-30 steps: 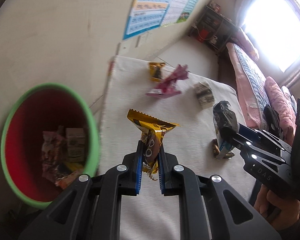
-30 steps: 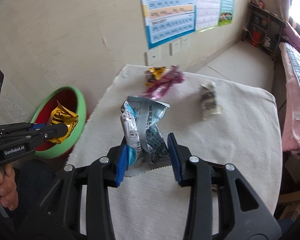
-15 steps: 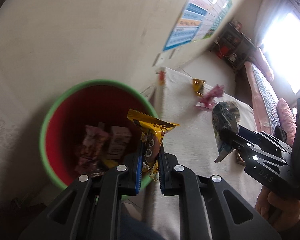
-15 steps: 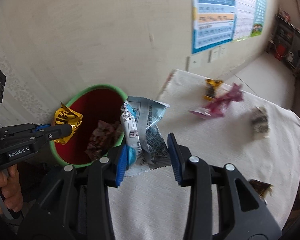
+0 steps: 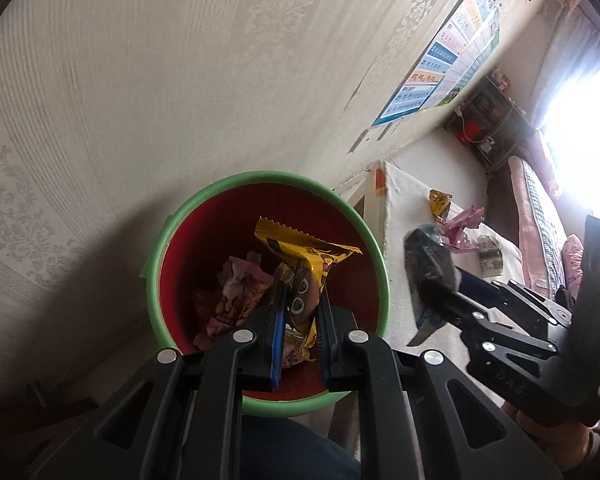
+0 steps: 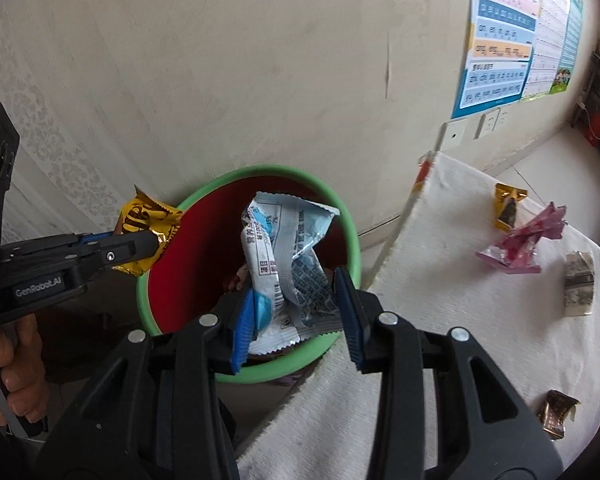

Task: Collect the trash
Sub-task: 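Open both tools to drop the two wrappers into the bucket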

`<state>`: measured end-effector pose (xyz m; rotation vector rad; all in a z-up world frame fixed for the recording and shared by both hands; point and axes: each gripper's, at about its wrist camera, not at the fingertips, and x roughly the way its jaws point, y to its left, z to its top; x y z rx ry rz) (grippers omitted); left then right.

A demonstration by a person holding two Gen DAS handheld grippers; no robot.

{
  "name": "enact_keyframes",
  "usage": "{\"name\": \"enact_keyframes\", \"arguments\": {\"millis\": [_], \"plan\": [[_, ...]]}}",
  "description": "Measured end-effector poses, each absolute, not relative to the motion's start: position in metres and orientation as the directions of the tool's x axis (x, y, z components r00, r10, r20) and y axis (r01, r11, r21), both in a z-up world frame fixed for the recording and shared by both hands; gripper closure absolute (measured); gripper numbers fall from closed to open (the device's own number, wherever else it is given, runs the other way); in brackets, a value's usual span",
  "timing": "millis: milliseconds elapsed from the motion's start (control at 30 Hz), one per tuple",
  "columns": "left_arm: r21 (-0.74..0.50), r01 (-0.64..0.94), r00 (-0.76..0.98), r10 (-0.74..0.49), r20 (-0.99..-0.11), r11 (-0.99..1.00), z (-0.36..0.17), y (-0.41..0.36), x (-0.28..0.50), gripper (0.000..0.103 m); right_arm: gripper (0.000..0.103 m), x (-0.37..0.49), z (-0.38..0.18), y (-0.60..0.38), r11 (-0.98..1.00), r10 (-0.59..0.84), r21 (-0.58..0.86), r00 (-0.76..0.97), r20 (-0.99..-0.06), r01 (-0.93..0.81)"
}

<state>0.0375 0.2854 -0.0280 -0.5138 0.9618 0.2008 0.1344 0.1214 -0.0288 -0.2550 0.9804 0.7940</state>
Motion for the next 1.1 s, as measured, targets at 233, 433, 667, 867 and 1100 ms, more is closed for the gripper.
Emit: {"name": "enact_keyframes", "arguments": {"millis": [233,433,667,867,1100], "plan": [[-0.324,-0.403,0.550,-0.056,-0.833,0.856,-0.039,0.294,0.040,0.091,0.066,0.135,-0.041,0.135,0.690,0.476,0.153,0.283,-0.833,-0.708],[-0.326,-0.411,0.539,-0.062,-0.840,0.851,-0.047,0.298,0.045,0.090,0.066,0.140,-0.049,0.145,0.685,0.470,0.154,0.271,-0.840,-0.712],[-0.350,-0.407,0.561,-0.072,-0.825,0.844,-0.047,0.304,0.047,0.080,0.063,0.147,-0.055,0.156,0.673,0.472,0.158,0.254,-0.844,-0.723],[-0.364,-0.417,0.599,-0.050,-0.799,0.833,-0.039,0.309,0.042,0.031,0.023,0.142,-0.061,0.159,0.667,0.453,0.134,0.256,-0.854,-0.733],[-0.375,-0.434,0.606,-0.043,-0.795,0.819,-0.041,0.305,0.039,0.016,0.006,0.136,-0.060,0.143,0.683,0.444,0.127,0.272,-0.854,-0.719]]}}
